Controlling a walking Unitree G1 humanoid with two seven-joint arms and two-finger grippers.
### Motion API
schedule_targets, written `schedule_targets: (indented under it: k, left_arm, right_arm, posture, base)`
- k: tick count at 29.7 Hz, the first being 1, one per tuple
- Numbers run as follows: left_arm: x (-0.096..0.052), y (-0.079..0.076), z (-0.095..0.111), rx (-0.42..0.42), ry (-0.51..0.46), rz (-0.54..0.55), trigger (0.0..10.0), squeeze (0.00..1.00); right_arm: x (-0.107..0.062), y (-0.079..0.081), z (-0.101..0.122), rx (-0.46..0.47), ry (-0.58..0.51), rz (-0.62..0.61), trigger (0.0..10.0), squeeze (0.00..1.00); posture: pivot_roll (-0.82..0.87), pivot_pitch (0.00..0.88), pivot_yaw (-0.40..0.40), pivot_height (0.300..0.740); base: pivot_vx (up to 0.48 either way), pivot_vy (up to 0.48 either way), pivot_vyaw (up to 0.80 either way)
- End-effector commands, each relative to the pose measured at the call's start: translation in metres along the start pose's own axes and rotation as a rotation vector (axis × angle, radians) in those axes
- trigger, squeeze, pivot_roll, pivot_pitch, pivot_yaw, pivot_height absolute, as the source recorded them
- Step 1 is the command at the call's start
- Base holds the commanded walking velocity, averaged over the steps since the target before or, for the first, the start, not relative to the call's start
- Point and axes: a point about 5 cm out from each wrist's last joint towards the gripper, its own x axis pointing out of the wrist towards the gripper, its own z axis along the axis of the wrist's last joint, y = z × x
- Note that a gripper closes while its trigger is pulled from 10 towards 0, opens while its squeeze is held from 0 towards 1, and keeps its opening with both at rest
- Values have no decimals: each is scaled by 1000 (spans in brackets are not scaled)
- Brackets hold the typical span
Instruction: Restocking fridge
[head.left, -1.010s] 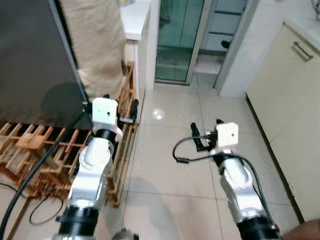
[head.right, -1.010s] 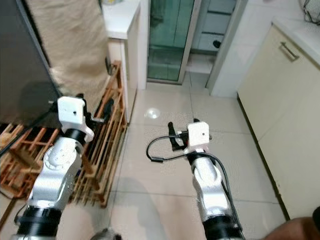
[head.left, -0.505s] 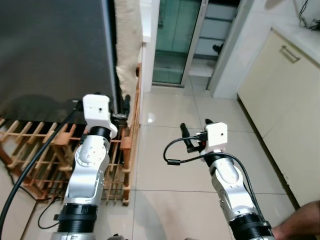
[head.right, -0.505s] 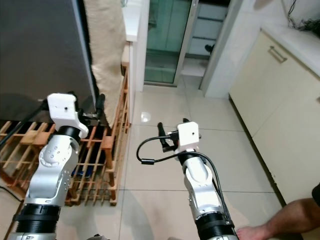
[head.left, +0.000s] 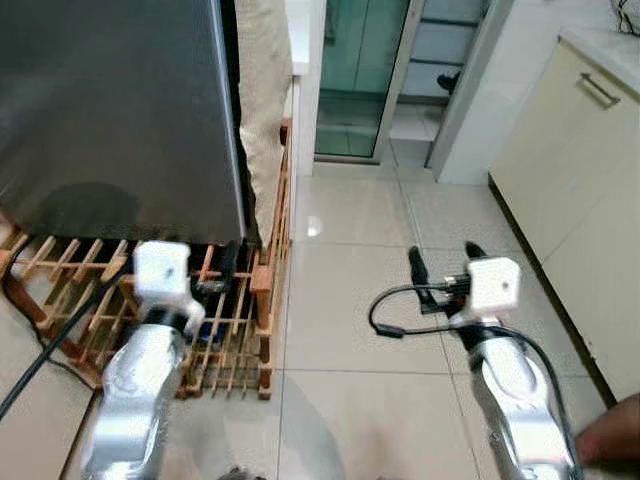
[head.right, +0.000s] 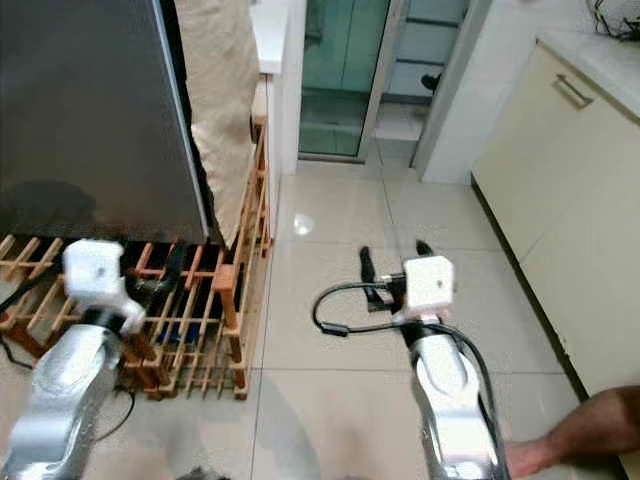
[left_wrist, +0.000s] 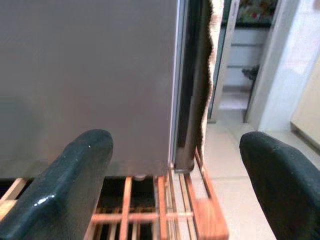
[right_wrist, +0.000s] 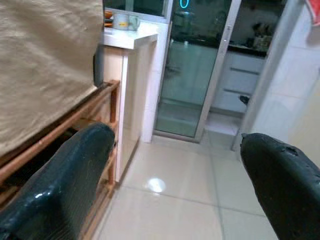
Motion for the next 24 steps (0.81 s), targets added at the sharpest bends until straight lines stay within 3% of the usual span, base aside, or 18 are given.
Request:
schedule_targets:
  k: [1,3,4,6,8,10,20,24]
  left_arm:
    - [-23,15,-2,-30,13,35,10000,0]
    - [-40,16,-6,-52,50,64,10000,0]
    - [-44,11,-1,-16,29,59,10000,0]
    - [-37,0,12,7,-12,69,10000,0]
    - [-20,-13,31,-63,-92,45,10000,0]
    - [-9,-20,43,-71,-139,22,10000,0]
    - [11,-29,74,-69,-240,-1,10000,0]
    - [21,-28,78,-61,-244,6,10000,0]
  right_arm:
    - [-19,-15,2,-15,14,-34,10000,290]
    - [-34,-23,1,-34,34,-51,10000,294]
    - [-40,-27,0,-42,45,-62,10000,294]
    - [-41,-29,1,-45,43,-85,10000,298]
    - [-22,-24,7,-30,6,-79,10000,294]
    - [-7,-19,14,-22,-23,-63,10000,298]
    - [8,-11,15,-7,-20,-30,10000,294]
    - [14,-5,11,-5,-7,-4,10000,290]
  posture:
    - [-70,0,-38,740]
    - [-73,0,-47,740]
    - [-70,0,-52,740]
    - [-64,0,-58,740]
    - [-68,0,-55,740]
    - [-69,0,-53,740]
    - [-68,0,-41,740]
    - [-62,0,-45,740]
  base:
    - [0,0,0]
    - [0,0,0]
    - [0,0,0]
    - [0,0,0]
    - [152,-184,0]
    - [306,-368,0]
    - [348,-326,0]
    - [380,-290,0]
